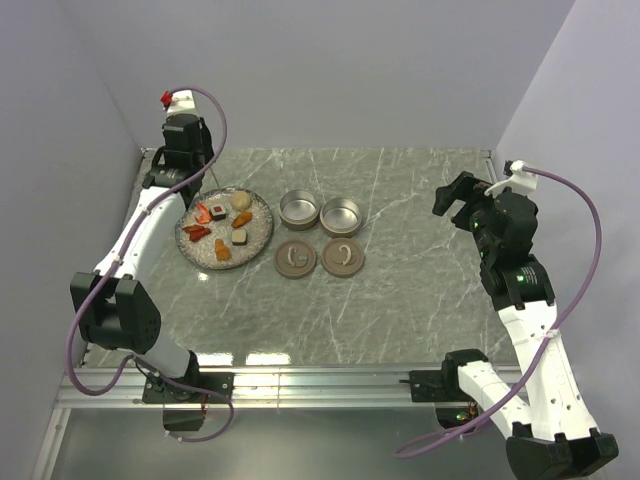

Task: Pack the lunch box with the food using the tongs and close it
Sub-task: Pick up the food using the clamp

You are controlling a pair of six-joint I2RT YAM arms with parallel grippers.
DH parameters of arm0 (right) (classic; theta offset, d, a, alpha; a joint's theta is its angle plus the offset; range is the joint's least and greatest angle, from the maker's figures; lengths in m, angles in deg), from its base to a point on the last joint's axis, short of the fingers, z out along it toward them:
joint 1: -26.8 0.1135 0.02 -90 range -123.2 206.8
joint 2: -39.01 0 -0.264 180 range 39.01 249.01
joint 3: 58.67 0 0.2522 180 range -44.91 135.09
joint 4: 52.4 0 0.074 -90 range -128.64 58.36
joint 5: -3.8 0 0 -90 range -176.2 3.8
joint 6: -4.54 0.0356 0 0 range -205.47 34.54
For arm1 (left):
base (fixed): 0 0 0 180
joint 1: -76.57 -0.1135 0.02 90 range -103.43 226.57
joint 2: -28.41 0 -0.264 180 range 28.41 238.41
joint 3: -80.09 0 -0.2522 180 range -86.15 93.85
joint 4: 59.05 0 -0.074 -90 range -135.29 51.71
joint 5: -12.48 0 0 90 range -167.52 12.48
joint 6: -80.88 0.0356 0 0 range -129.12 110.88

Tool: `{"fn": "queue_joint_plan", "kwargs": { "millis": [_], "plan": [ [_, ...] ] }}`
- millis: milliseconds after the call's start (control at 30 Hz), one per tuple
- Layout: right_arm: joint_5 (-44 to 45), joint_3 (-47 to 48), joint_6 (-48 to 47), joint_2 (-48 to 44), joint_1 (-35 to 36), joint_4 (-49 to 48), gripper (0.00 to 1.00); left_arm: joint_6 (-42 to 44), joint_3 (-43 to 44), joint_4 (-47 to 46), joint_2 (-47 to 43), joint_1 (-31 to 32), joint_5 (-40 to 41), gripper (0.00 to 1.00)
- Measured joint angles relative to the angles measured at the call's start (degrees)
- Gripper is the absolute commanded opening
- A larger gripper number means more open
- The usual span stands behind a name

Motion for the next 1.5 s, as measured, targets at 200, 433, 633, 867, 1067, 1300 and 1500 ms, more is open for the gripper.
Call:
{"fn": "queue_joint_plan", "kwargs": {
  "millis": [200,433,633,867,1067,1300,1500],
  "plan": [
    [0.00,0.00,0.00,0.00,0.00,0.02,1.00,0.00,-2.71,-0.33,0.59,0.48,1.05,0.47],
    [0.00,0.00,0.00,0.00,0.00,0.02,1.00,-0.02,-4.15,-1.68,1.79,0.74,1.55,0.47],
    [0.02,0.00,0.00,0.00,0.00,0.15,1.00,-0.02,-5.86,-3.28,3.15,0.74,1.51,0.47],
    [0.37,0.00,-0.04,-0.33,0.00,0.44,1.00,0.00,-6.93,-5.86,3.91,0.72,1.36,0.44],
    [0.44,0.00,-0.04,-0.39,0.00,0.48,1.00,0.04,-7.67,-7.28,4.00,0.74,0.87,0.36],
    [0.50,0.00,-0.07,-0.39,0.00,0.48,1.00,0.66,-7.69,-7.34,4.00,0.74,0.39,0.30],
    [0.48,0.00,-0.07,-0.35,0.00,0.48,1.00,1.11,-6.08,-4.48,3.58,0.79,-1.09,0.29]
  ]
}}
